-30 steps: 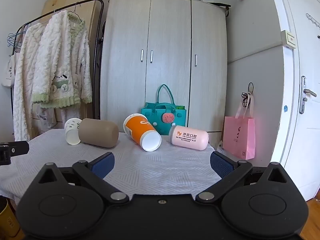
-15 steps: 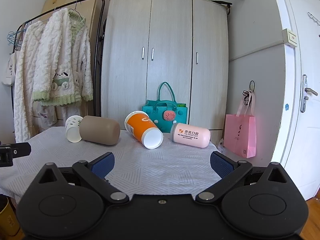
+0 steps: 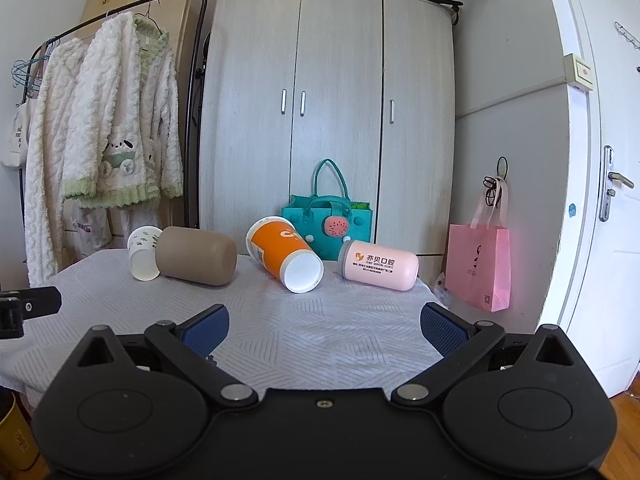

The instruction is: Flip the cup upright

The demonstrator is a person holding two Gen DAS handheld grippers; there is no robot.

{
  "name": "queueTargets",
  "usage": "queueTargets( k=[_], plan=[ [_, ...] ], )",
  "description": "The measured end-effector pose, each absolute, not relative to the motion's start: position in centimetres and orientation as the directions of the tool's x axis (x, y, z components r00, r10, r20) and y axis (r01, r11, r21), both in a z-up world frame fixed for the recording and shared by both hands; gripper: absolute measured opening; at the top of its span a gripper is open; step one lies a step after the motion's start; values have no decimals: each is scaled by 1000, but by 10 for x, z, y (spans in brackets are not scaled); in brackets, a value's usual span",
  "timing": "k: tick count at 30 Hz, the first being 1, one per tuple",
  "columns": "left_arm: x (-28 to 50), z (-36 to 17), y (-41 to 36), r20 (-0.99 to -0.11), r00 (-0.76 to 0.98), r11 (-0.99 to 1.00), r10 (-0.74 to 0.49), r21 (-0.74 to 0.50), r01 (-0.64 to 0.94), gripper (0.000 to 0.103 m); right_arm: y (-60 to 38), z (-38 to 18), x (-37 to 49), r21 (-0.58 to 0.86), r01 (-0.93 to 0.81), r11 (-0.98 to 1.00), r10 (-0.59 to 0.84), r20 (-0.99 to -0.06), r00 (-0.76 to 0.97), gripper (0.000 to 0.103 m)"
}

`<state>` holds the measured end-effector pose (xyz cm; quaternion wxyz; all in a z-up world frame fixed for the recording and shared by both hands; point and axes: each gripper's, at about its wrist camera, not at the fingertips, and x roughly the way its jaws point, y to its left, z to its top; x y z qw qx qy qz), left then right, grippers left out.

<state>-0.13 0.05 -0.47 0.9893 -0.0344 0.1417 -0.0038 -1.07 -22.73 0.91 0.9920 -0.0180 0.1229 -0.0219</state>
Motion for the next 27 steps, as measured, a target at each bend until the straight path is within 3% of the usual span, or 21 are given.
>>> queueTargets(
  k=[27],
  plan=[
    [1, -4, 5, -296, 955, 996, -13, -84, -13, 103, -230, 5, -9, -54, 49, 997, -61, -255, 965, 103]
  ],
)
